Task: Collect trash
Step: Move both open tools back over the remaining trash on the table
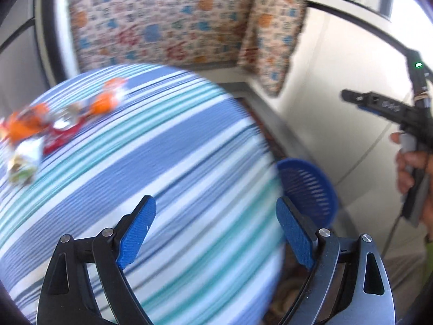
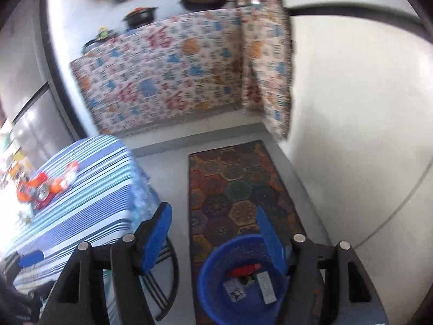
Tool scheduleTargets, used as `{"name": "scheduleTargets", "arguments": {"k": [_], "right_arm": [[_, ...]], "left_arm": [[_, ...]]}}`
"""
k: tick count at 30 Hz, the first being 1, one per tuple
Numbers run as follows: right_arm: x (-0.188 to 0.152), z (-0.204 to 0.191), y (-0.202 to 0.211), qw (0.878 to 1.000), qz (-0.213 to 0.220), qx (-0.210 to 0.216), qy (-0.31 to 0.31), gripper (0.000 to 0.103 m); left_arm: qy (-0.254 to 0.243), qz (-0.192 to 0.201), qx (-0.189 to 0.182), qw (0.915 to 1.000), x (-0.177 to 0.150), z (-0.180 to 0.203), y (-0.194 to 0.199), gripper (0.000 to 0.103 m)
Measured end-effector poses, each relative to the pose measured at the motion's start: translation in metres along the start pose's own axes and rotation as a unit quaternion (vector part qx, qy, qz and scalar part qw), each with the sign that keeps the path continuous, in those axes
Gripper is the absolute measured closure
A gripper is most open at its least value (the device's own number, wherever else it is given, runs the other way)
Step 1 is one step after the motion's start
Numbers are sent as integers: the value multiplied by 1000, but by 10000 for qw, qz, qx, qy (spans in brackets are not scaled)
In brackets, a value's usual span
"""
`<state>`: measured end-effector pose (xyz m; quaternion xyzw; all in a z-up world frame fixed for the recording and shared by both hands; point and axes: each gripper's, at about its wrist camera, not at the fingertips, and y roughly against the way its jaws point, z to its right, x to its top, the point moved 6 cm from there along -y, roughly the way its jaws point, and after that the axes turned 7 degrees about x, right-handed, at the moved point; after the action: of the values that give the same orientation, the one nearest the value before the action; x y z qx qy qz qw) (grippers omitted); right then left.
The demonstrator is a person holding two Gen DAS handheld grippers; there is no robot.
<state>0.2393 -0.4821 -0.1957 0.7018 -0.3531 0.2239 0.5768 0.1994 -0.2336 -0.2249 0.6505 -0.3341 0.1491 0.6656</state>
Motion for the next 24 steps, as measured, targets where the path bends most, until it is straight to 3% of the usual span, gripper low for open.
{"name": "scheduleTargets", "arguments": {"k": [7, 12, 20, 24], "right_arm": [[-32, -149, -36, 9867, -573, 1120, 1028, 37], [-69, -228, -60, 9688, -1023, 1475, 1708, 37], [-77, -259, -76, 9647, -1039, 1397, 1978, 36], [-75, -264, -81, 9656, -1039, 1389, 1937, 37]], "left_arm": [[670, -270, 1211, 9900, -41, -116, 1, 12], [936, -349, 1431, 9847, -55, -162, 0, 8], [1159, -253, 1483, 9818, -61, -198, 2, 8], [1004, 29, 1416, 9848, -38, -208, 7, 9]]}}
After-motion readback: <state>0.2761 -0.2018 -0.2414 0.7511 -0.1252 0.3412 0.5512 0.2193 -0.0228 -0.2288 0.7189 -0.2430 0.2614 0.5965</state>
